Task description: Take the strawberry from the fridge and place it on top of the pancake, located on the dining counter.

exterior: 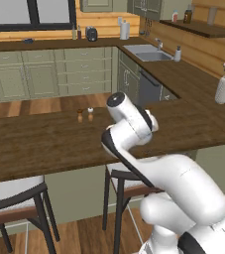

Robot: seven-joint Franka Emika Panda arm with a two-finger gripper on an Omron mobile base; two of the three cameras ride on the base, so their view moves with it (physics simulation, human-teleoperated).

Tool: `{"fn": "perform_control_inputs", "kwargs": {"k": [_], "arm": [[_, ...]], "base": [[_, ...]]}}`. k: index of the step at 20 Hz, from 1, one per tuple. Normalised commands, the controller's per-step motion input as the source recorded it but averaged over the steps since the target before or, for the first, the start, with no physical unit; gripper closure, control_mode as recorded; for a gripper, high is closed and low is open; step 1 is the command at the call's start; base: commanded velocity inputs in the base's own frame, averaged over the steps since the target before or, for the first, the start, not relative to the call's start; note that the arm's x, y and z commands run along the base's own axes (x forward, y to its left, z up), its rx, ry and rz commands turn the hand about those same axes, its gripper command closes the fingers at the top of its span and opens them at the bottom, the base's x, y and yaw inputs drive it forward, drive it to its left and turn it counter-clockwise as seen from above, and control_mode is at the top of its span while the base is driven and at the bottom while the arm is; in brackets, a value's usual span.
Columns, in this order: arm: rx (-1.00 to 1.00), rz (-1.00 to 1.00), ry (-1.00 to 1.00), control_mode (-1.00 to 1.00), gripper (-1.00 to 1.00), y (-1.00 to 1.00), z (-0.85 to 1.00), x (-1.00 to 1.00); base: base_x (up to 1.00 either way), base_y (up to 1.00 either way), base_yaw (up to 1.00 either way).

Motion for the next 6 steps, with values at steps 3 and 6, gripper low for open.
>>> {"fn": "perform_control_inputs", "kwargs": {"k": [3, 6], "arm": [[-0.06, -0.03, 0.13, -1.00, -1.00, 0.31, 0.32, -1.00], [-0.16, 0.00, 0.18, -1.00, -1.00, 0.60, 0.03, -0.93]], "base": [[0.00, 0.00, 0.00], [0.00, 0.00, 0.00]]}}
